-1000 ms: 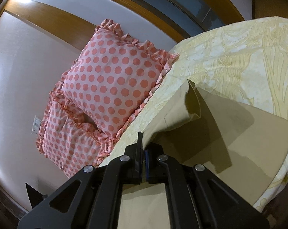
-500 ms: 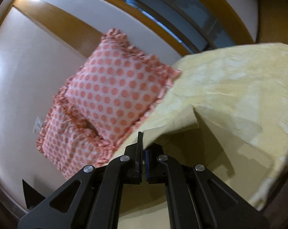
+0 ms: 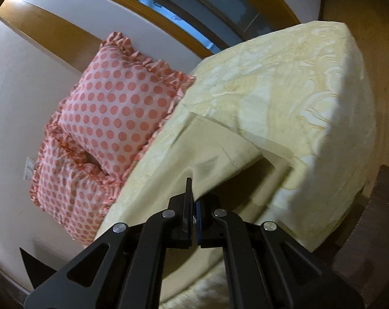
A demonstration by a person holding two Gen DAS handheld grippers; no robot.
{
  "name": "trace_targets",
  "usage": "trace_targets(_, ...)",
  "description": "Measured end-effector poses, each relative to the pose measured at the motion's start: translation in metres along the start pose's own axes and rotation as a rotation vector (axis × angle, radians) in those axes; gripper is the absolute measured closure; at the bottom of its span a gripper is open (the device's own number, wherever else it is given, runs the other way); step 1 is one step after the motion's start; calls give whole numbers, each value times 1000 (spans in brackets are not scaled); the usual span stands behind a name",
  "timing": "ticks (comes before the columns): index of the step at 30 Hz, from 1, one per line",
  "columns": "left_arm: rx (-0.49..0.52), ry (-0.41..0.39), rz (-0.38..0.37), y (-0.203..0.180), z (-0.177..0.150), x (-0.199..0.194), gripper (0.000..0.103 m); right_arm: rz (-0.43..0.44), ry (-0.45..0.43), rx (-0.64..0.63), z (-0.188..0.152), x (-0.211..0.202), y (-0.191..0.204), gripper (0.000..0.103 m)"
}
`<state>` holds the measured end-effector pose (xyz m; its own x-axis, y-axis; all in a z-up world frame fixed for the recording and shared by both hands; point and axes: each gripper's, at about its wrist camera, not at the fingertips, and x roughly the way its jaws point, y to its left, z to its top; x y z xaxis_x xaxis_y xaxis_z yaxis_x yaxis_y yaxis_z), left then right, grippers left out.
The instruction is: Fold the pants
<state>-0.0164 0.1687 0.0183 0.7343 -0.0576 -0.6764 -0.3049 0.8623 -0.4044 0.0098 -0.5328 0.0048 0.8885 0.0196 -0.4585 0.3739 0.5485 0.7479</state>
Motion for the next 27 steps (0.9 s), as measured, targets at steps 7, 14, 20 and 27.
trace_targets(7,45,-63,14,1,-2,-25,48,-114,-154,-45,0,-33,-5,53)
trace_targets(14,27,-237,84,11,3,-61,37,-193,-196,-101,1,-26,-11,54)
trace_targets(20,54,-263,99,6,14,-51,30,-108,-132,-160,-23,-22,1,76)
trace_targets(27,25,-200,112,19,12,-20,25,-45,-148,-305,-21,-4,45,98)
